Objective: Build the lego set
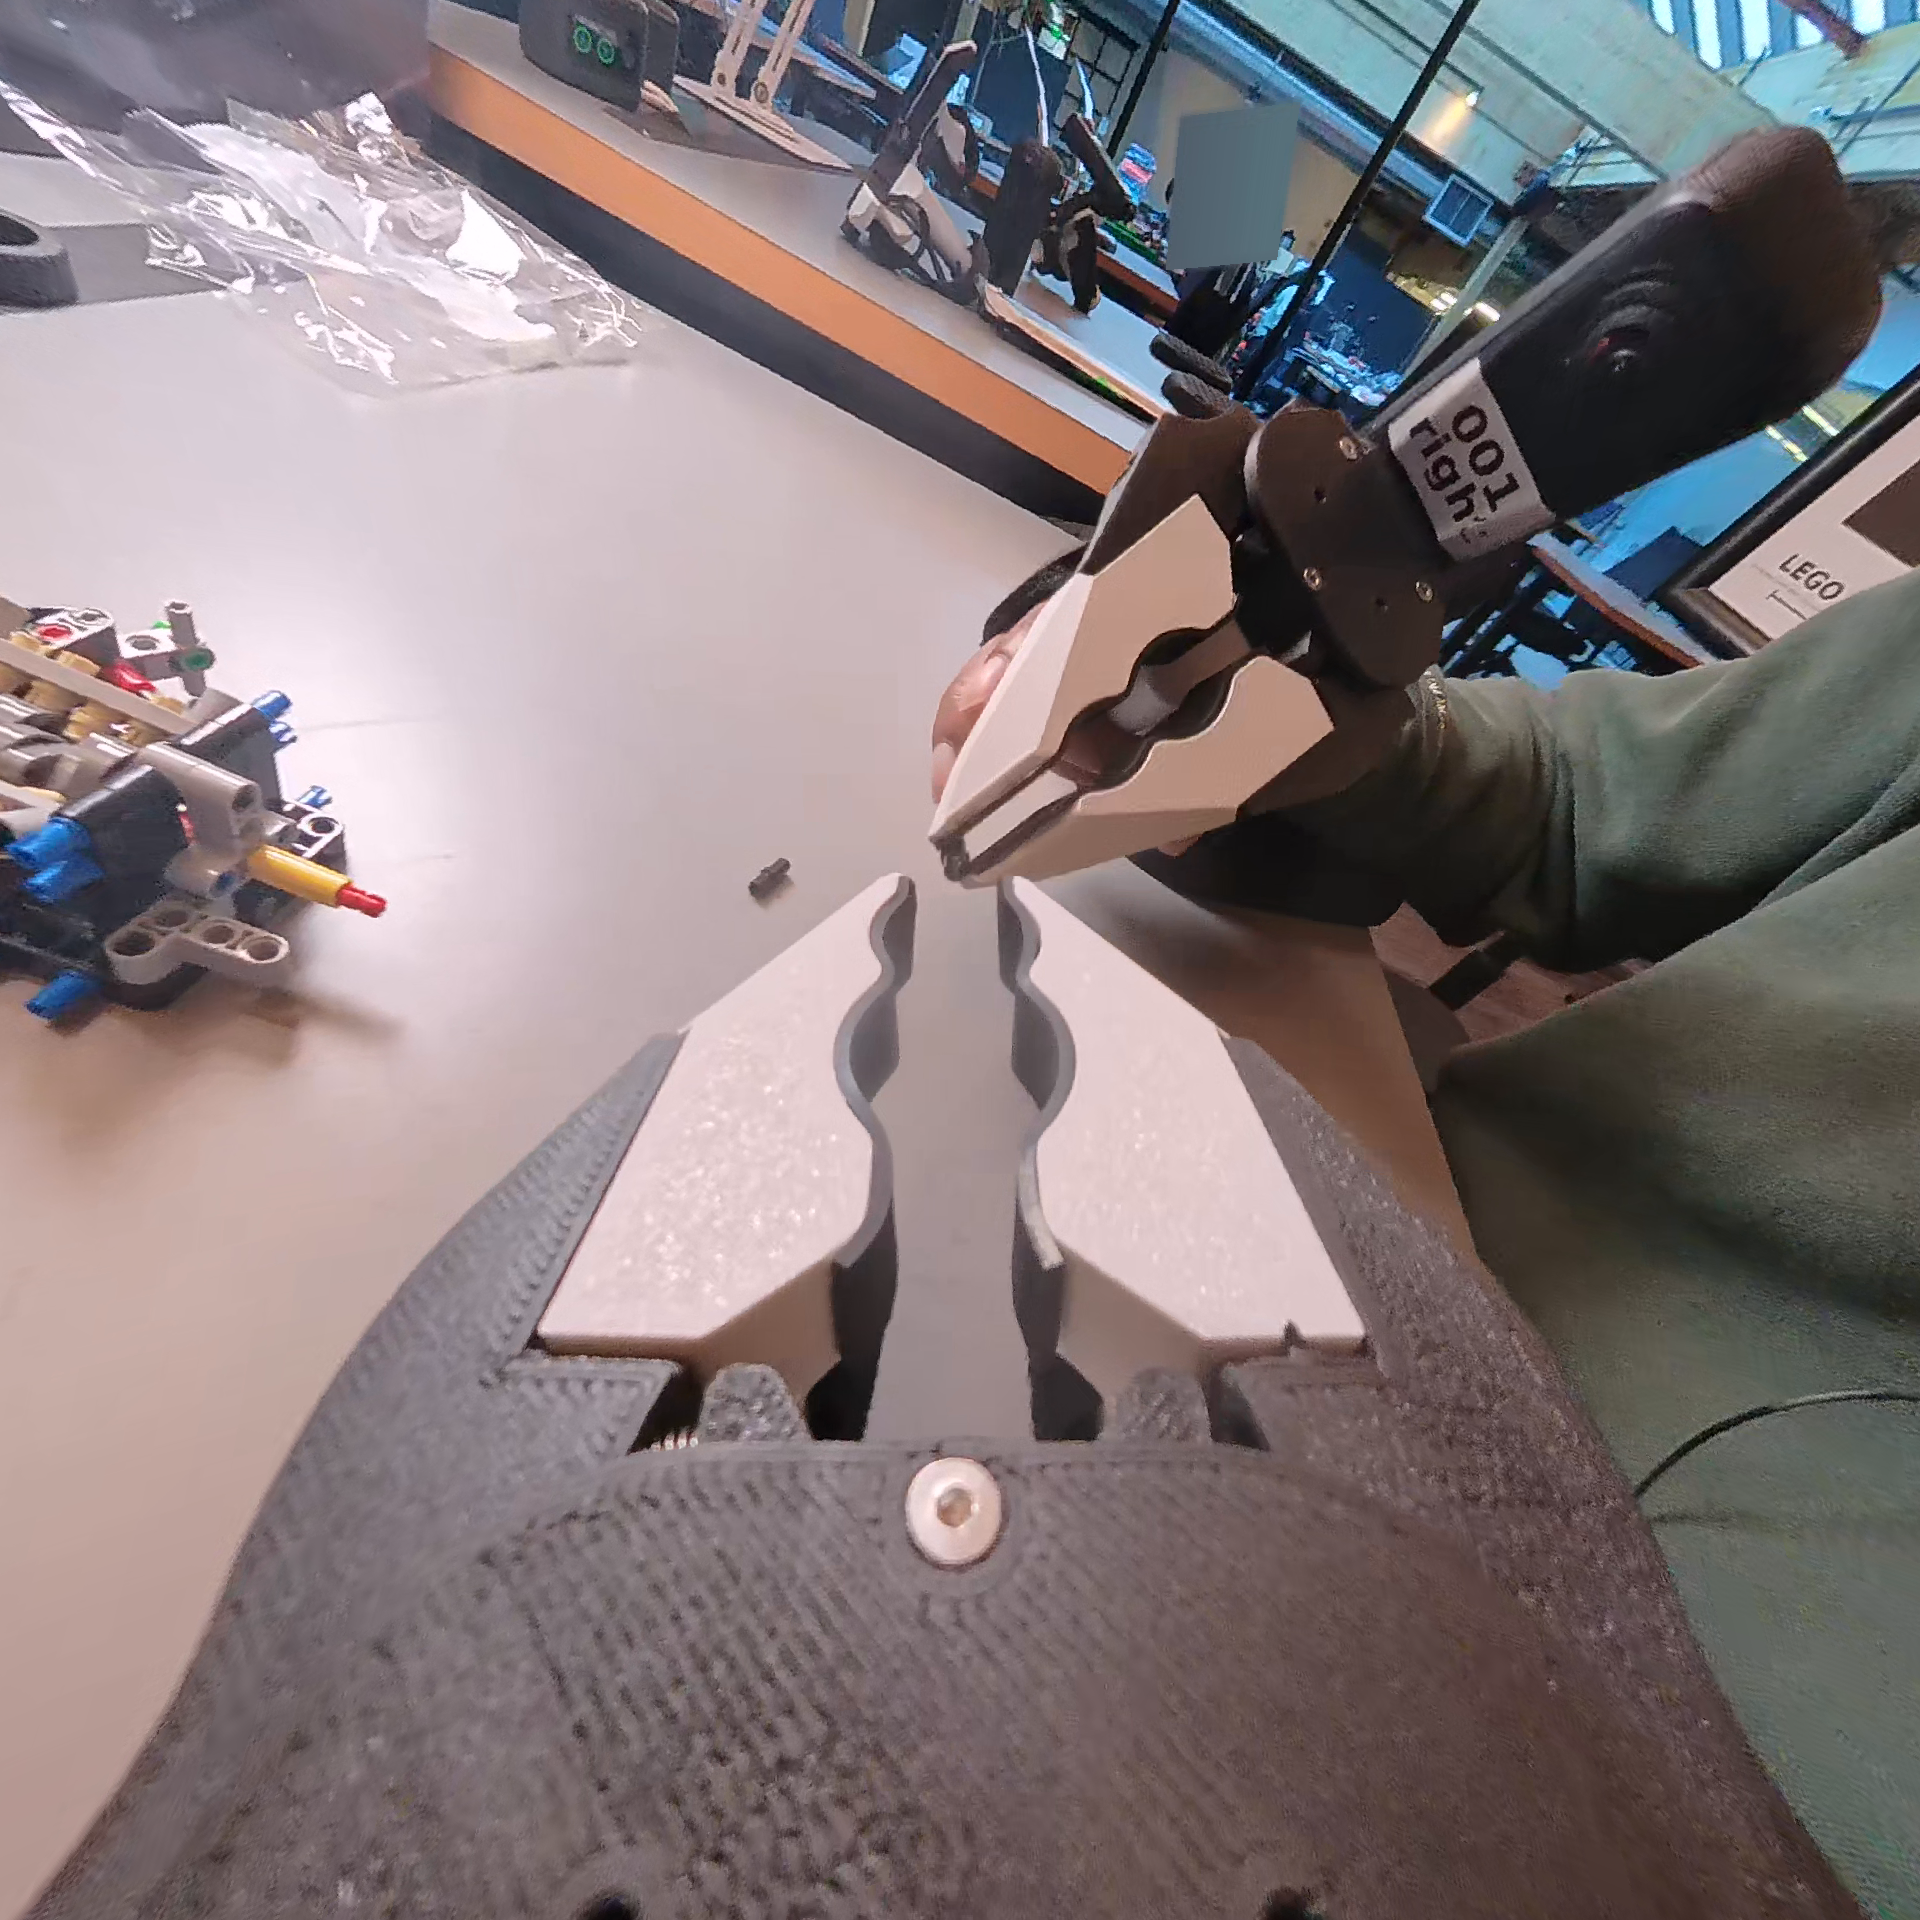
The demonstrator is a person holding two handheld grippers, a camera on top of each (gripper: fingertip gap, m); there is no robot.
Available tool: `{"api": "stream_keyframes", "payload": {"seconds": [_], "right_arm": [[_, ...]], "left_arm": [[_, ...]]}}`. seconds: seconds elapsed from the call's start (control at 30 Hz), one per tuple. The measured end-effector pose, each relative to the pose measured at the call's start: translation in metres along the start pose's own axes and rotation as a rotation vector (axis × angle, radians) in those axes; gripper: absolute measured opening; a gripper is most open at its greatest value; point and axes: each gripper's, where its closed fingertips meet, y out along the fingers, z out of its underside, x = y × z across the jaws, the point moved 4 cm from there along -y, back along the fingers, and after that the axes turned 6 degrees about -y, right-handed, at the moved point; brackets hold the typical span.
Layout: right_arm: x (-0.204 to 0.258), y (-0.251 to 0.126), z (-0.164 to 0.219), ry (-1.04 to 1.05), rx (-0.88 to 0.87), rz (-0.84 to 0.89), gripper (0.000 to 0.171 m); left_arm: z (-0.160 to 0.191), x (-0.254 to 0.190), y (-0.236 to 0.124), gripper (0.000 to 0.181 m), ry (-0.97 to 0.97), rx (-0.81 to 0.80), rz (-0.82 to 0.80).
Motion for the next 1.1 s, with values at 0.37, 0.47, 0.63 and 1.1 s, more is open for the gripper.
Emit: {"api": "stream_keyframes", "payload": {"seconds": [0.37,0.47,0.63,1.1], "right_arm": [[0.009,0.0,-0.009,-0.254,0.013,0.07,0.004],[0.008,-0.003,-0.013,-0.275,-0.014,0.091,0.004],[0.001,-0.015,-0.026,-0.067,-0.194,0.027,0.016],[0.005,-0.023,-0.039,0.014,-0.328,-0.028,0.009]], "left_arm": [[-0.001,-0.005,0.0,0.005,-0.136,-0.02,0.124],[-0.004,-0.007,-0.002,0.003,-0.174,-0.038,0.167],[-0.017,-0.016,-0.013,0.003,-0.261,-0.132,0.323],[-0.021,-0.03,-0.016,0.002,-0.248,-0.142,0.426]]}}
